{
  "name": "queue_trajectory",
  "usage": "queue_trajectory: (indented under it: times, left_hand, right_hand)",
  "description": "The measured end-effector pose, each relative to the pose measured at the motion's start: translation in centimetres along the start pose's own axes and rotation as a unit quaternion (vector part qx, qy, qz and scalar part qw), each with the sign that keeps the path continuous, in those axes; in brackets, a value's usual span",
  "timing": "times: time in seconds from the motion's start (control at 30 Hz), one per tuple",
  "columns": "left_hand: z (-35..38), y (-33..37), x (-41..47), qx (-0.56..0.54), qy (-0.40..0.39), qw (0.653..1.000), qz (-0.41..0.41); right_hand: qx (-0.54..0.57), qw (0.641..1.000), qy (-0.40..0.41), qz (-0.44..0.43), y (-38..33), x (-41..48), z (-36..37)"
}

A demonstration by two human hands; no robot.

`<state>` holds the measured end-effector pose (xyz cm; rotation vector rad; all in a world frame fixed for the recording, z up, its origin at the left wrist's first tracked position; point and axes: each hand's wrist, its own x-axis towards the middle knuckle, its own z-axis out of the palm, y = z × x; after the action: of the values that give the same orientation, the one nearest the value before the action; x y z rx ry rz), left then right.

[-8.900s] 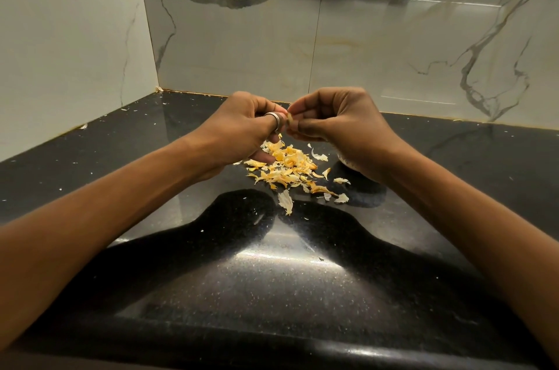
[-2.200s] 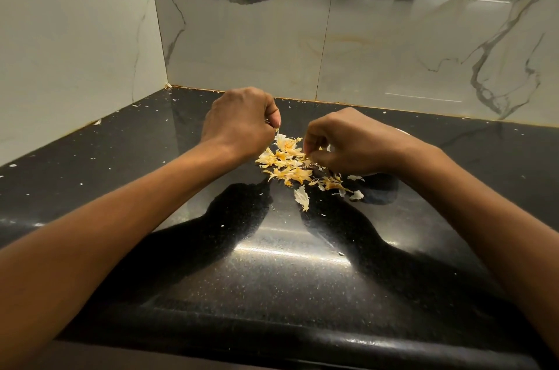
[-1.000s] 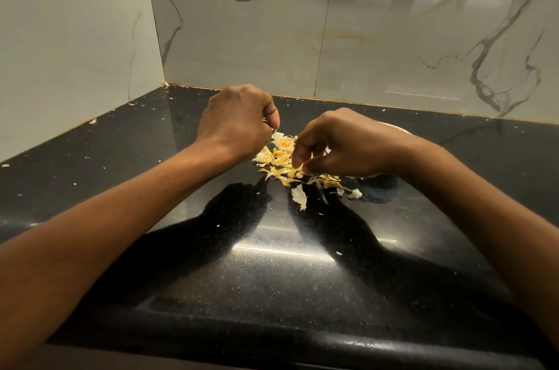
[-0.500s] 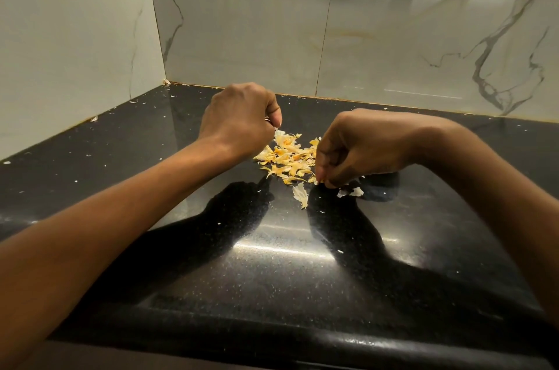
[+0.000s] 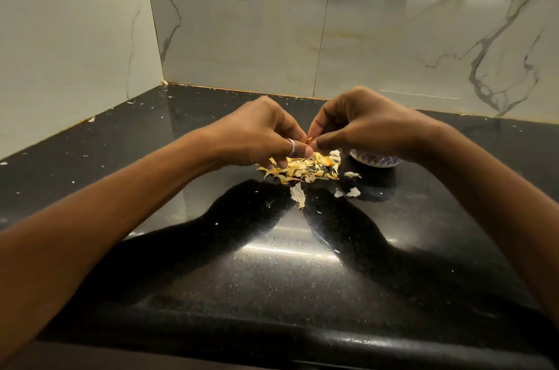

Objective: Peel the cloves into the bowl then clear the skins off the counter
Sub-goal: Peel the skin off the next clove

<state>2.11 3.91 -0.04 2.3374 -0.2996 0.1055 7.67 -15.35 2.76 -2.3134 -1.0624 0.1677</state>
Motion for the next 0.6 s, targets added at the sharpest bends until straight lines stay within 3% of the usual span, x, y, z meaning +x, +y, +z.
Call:
queue_trajectory:
  times: [0.27, 0.6]
  left_hand:
    - [-0.2, -0.2, 0.1, -0.045, 0.027, 0.999, 0.009]
    - [-0.2, -0.2, 0.1, -0.115, 0.047, 0.992, -0.006]
  right_hand:
    - [0.136, 0.99, 0.02, 0.027, 0.2, 0.0, 0.1]
    - [0.134, 0.988, 0.075, 0.0, 0.1, 0.2, 1.0]
